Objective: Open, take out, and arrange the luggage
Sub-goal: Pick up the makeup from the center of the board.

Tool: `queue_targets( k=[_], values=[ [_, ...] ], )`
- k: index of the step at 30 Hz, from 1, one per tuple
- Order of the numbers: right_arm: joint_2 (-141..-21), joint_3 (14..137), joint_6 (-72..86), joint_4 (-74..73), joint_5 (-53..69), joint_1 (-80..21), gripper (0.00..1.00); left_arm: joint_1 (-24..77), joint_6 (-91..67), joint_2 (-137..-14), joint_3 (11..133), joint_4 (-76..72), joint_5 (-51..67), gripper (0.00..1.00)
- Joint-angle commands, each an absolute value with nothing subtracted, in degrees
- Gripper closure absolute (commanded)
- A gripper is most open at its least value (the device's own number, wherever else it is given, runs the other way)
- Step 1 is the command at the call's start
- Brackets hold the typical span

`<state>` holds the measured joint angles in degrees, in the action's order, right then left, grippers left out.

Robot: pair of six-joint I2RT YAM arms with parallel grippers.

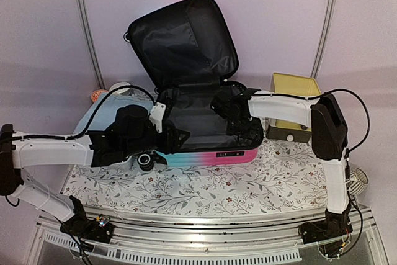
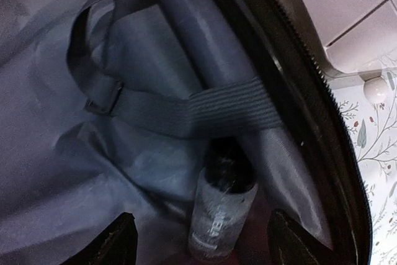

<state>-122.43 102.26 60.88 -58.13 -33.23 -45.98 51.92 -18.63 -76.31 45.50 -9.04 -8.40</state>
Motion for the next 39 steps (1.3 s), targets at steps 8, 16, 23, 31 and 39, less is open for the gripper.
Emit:
queue_targets(
  k=[8,16,23,31,39],
  values=[
    [-131.4,102.1,63.6,-54.1,-38.0,-40.1,0.35,50.8,-18.7,-73.9,43.8,-9.8,-8.1,0.32],
    [-123.6,99.7,53.4,-44.1,-41.5,-41.6,0.73,50.8,-18.3,-75.2,45.7,-8.6,-8.0,0.32],
    [-99.9,85.9,28.8,-22.2,-29.6,-42.8,0.73,50.8,-17.7,-75.6,46.8,-6.9,-8.5,0.32],
    [-81.3,79.3,18.9,-14.4,-22.2,-38.5,0.73,50.9,-19.1,-73.9,45.2,-6.5,-8.5,0.32],
    [-71.4,74.5,18.2,-15.8,-28.7,-27.1,0.76,50.8,-19.6,-73.8,45.8,-6.7,-7.1,0.32]
  ],
)
